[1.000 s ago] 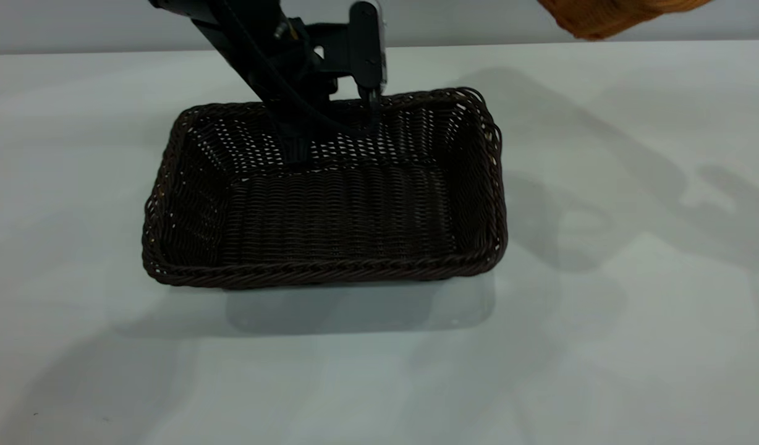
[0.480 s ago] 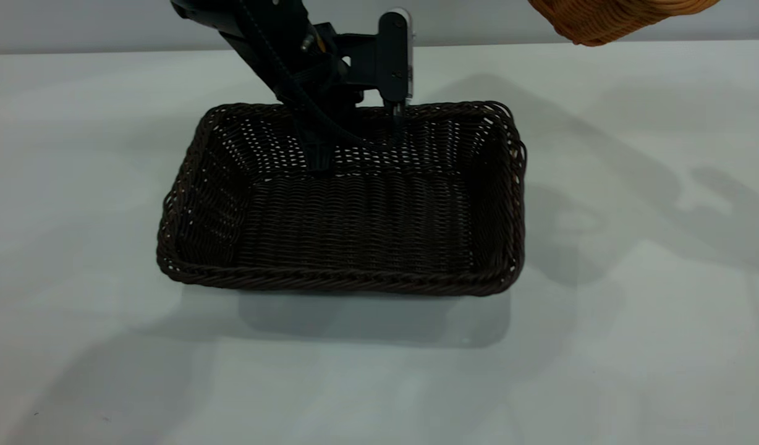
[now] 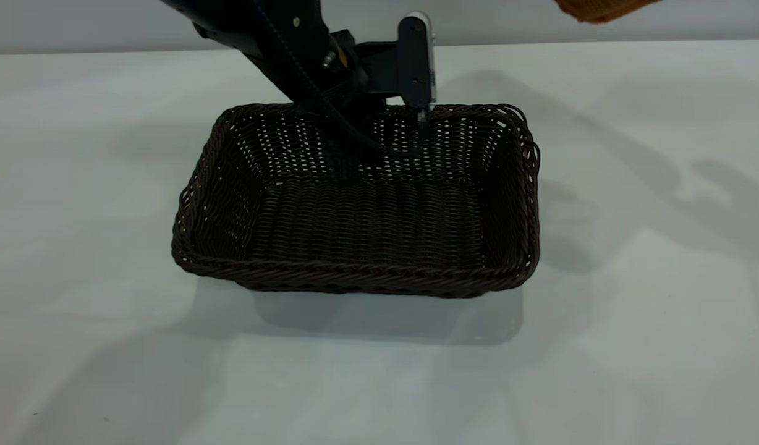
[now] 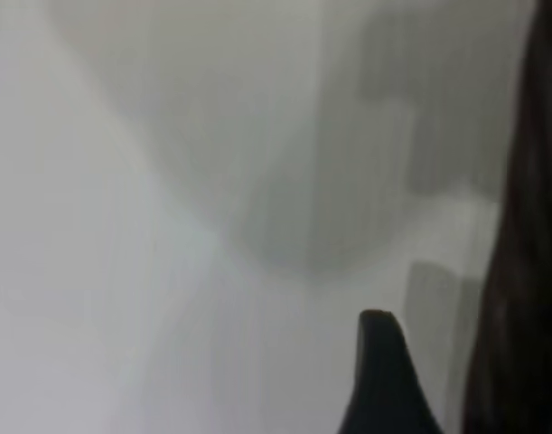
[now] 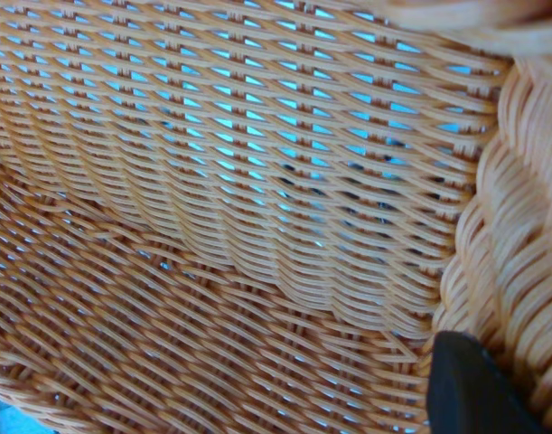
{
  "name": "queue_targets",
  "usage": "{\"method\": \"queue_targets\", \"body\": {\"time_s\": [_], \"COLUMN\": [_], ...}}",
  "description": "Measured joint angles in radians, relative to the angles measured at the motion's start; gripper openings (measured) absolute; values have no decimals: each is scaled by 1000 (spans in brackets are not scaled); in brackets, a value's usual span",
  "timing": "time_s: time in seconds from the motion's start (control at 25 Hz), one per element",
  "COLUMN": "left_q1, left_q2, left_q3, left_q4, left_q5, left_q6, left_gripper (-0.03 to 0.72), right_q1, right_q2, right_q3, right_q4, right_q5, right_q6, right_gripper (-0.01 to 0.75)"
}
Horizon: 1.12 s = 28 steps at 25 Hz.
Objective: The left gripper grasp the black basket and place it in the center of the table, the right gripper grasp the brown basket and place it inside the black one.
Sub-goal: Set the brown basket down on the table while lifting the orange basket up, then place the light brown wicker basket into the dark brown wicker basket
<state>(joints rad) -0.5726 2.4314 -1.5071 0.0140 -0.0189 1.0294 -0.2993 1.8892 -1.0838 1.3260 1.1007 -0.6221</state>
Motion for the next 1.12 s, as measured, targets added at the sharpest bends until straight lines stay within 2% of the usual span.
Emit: {"method": "queue_targets", "body": {"time_s": [0.24,0.6,0.8,0.96,1.12], "left_q1": [-10,-10,-1,12,23], "left_q2": [-45,-360,-586,-765,-899], "left_q3": [1,1,3,3,3], "left_q4": [0,-5,-4,-4,-4], "left_q5": [40,367,463,448,381], "left_q6": [-5,-6,-1,-1,-1], "left_gripper": [445,410,370,360,360], "right_q1": [-2,-47,-37,38,194], "right_q2": [0,0,20,55,104], "right_q3": [-43,-189,-203,-204,-204], "right_q4": [-23,-167,-275,-343,-389], "right_q5": [-37,-86,-78,-59,-24], "right_q6": [19,127,162,179,171], "right_gripper": [61,62,62,62,62]}}
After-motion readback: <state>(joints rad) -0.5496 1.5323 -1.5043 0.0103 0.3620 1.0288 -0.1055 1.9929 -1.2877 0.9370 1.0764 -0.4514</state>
